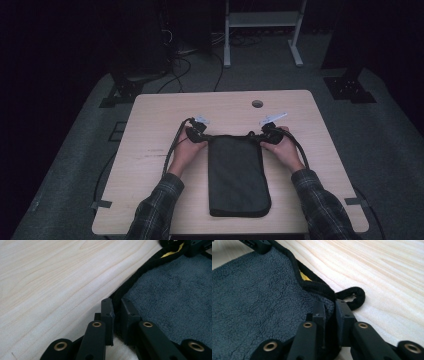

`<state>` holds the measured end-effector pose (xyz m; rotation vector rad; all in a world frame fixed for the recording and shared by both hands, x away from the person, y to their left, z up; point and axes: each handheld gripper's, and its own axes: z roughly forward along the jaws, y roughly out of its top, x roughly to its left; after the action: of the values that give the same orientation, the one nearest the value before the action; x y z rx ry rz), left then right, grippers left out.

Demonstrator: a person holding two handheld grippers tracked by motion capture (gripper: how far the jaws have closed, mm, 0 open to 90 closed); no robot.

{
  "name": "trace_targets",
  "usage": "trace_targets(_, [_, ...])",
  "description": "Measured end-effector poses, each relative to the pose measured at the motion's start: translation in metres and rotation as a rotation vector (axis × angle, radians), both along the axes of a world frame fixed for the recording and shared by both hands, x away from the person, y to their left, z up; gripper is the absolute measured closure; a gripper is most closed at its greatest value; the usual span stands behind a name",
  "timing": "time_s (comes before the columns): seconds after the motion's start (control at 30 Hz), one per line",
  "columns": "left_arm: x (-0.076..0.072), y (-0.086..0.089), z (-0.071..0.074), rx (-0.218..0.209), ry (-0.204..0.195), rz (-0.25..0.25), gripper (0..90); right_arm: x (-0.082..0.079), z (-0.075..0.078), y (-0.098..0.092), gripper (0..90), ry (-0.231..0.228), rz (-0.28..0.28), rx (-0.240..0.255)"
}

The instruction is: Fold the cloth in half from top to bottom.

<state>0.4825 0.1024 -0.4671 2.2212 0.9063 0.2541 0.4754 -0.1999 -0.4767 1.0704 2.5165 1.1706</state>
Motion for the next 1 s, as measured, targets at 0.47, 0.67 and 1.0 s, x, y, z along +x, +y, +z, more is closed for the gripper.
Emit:
trace_targets(0.47, [0.014, 0.007, 0.037, -0.015, -0.059, 0.026, 84.6, 0.015, 0.03, 0.008, 82.1, -0.049, -0.074, -0.014])
trace_targets(0.67, [0.014, 0.012, 0.071, -0.021, -0.157, 0.021, 84.5, 0.021, 0.065, 0.009, 82.2, -0.115, -0.086, 0.037])
trace_targets(1.0, [-0.013, 0.019, 0.072, -0.11, -0.132, -0.032, 84.4, -0.002, 0.063, -0.002, 82.1, -0.113, -0.043, 0.11])
